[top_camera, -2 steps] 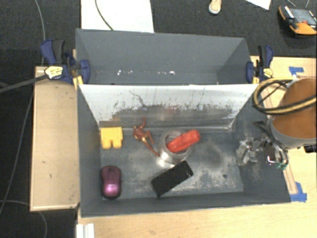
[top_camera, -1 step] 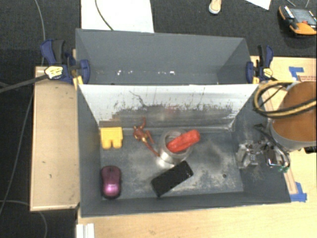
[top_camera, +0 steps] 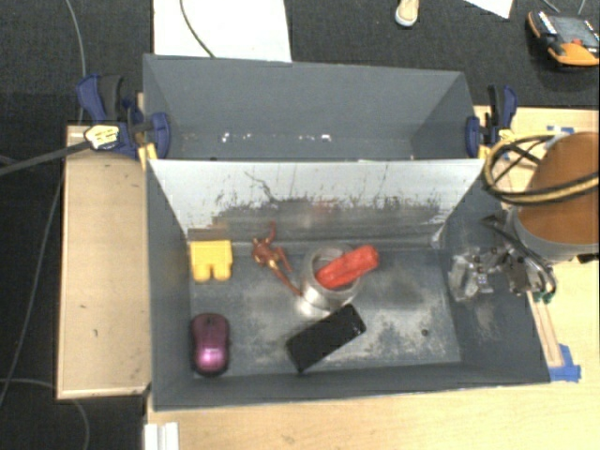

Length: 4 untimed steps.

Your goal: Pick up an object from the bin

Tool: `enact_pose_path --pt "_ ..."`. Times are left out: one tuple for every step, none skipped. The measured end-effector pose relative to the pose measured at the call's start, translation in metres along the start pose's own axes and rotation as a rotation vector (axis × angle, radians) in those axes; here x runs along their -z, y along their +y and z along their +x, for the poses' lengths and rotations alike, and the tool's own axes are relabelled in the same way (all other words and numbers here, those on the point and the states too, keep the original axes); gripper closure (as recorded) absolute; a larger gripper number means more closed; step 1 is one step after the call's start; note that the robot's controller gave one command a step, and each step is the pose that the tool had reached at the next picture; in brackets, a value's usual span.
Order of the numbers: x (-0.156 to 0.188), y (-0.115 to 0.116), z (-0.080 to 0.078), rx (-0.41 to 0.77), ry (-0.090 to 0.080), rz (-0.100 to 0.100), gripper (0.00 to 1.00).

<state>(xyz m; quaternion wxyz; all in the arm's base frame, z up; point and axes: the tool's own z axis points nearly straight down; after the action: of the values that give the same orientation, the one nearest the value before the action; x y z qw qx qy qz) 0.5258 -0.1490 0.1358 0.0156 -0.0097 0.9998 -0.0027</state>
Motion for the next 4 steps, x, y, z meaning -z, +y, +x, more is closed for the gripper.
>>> enact_pose_path --pt "-0.004 0.003 0.01 -0.028 0.006 -0.002 1.0" --pt "-0.019 0.037 0.044 -0.172 0.001 -0.001 1.0" --pt "0.018 0.02 -0.052 -0.225 -0.007 0.0 1.0" --pt "0.006 0.033 0.023 -0.16 0.01 -0.002 1.0"
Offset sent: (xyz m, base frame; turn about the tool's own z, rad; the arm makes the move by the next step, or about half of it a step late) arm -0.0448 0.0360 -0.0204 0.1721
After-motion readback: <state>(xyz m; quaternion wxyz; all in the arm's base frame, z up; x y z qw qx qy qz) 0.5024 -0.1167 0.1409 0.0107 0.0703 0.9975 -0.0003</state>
